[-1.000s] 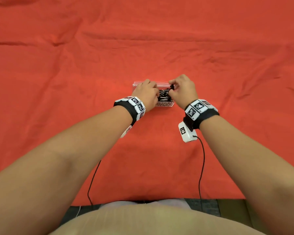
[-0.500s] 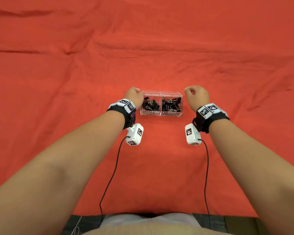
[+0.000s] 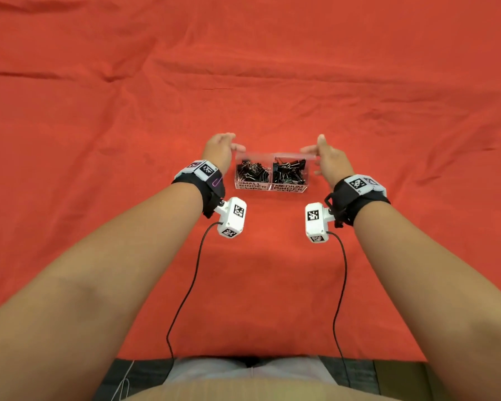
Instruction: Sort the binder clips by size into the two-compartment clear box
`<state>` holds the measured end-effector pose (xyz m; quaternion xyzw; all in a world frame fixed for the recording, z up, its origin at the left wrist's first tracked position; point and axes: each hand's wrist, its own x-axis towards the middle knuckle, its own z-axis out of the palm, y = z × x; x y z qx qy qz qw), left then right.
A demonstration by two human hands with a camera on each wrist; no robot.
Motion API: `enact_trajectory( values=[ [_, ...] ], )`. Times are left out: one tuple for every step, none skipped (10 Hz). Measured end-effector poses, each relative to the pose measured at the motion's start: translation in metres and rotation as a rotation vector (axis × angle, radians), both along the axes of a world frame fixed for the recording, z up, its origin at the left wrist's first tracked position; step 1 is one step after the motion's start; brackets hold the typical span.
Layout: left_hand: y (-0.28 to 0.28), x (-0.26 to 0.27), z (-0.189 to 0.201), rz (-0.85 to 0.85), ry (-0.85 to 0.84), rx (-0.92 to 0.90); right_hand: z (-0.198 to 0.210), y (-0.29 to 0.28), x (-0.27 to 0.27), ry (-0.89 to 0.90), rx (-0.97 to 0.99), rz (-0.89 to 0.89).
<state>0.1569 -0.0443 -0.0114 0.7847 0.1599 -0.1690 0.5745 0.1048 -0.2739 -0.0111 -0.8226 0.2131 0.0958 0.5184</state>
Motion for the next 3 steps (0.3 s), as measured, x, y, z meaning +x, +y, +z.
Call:
enact_trajectory(
  values=[
    [0.004, -0.024, -0.002, -0.114, -0.105, 0.086, -0.010, 0.000, -0.019, -0.056, -0.081, 0.063],
    [0.008, -0.038, -0.012, -0.219, -0.180, 0.174, -0.024, 0.003, -0.035, -0.081, -0.169, 0.119],
    [0.012, -0.047, -0.011, -0.197, -0.214, 0.193, -0.012, -0.002, -0.032, -0.144, -0.166, 0.081]
  ],
)
